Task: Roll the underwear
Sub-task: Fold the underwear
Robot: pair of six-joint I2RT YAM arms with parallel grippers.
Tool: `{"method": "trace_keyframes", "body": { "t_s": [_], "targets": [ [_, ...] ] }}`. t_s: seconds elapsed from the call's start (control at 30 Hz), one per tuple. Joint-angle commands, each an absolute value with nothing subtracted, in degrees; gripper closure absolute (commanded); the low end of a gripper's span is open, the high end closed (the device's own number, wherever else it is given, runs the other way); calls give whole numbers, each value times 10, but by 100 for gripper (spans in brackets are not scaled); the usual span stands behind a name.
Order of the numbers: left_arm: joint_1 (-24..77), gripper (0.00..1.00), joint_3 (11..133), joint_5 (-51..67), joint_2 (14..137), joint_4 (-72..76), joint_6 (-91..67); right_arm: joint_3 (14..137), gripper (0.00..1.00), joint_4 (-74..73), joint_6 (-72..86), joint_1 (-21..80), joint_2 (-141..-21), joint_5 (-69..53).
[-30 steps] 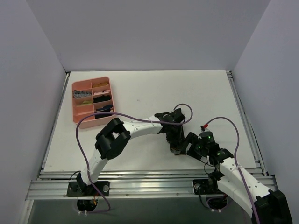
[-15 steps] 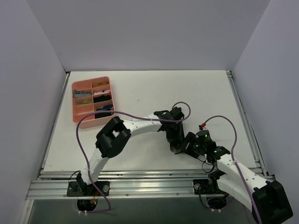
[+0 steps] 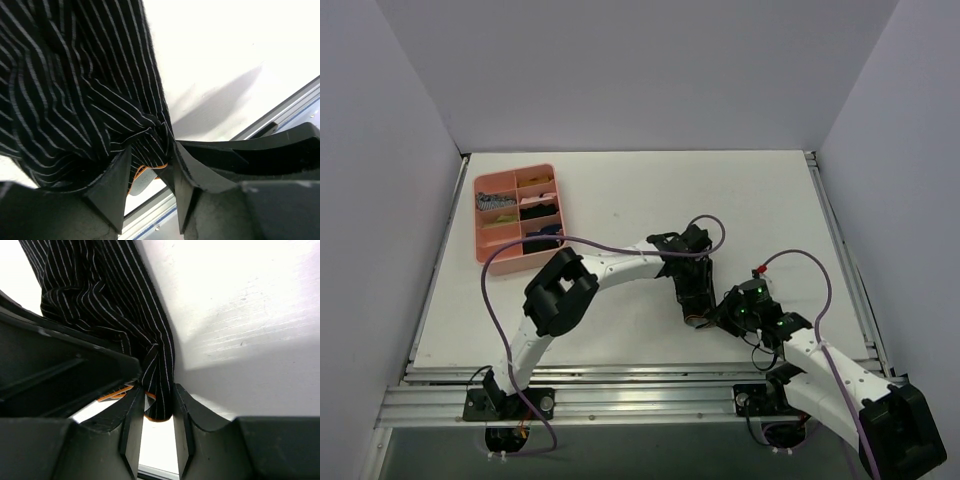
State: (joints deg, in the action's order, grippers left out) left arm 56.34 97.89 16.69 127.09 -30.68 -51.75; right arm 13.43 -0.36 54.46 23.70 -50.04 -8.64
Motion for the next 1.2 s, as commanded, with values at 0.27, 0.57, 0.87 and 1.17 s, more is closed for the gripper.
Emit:
{"method": "trace_keyframes", "body": {
  "t_s": [0.27, 0.57, 0.87, 1.17],
  "targets": [
    [502, 45, 1024, 163, 1198, -384, -521, 120, 78, 77, 584, 237, -538, -77],
    [496, 46, 915, 97, 1116, -425, -487, 130, 78, 191, 620, 245, -634, -97],
    [487, 49, 831, 96, 1115, -351, -511, 140, 80, 293, 651, 294, -704, -86],
    [486, 50, 841, 75, 1151, -346, -527, 120, 79, 352, 661, 305, -715, -82]
  ]
}}
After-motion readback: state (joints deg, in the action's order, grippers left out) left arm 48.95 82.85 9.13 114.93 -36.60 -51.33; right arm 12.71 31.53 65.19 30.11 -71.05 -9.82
